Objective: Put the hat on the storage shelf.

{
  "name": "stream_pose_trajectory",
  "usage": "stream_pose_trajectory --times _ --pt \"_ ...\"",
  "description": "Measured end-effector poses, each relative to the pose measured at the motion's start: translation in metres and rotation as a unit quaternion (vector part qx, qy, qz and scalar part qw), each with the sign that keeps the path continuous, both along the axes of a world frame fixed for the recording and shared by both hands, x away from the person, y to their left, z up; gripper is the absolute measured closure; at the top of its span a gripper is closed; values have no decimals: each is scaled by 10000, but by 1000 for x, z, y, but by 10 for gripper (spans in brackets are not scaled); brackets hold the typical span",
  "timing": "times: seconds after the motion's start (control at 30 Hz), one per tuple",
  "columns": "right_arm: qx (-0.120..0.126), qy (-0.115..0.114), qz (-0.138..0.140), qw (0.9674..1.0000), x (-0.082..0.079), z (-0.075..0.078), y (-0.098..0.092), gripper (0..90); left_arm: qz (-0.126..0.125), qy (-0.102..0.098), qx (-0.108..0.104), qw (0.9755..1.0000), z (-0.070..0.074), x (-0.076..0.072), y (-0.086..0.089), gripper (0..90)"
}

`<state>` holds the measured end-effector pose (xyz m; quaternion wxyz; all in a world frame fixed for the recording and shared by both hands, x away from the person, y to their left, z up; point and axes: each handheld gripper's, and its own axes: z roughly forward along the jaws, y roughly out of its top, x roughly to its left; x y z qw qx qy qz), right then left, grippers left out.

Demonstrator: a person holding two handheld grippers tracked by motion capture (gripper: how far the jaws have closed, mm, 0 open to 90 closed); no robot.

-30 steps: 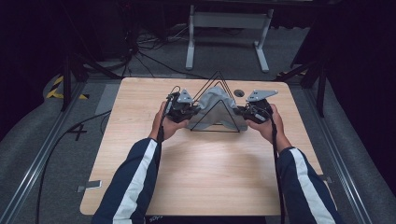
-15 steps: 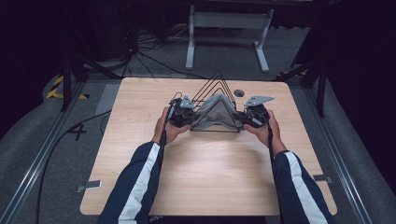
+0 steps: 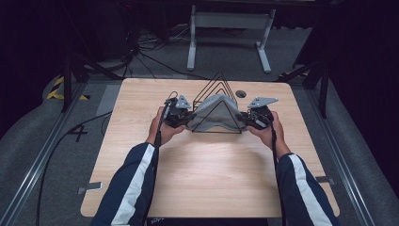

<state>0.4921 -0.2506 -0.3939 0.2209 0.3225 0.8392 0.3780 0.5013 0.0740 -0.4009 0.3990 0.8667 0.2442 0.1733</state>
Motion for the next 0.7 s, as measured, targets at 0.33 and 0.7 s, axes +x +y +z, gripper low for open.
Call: stream_pose_trajectory --times 0.33,0.7 --pt "-100 -71 -105 9999 -11 9 -6 744 -12 -181 337 9993 13 -16 21 827" --pt "-221 -102 -121 9996 -26 16 -16 696 -27 -207 610 9979 17 -36 43 807"
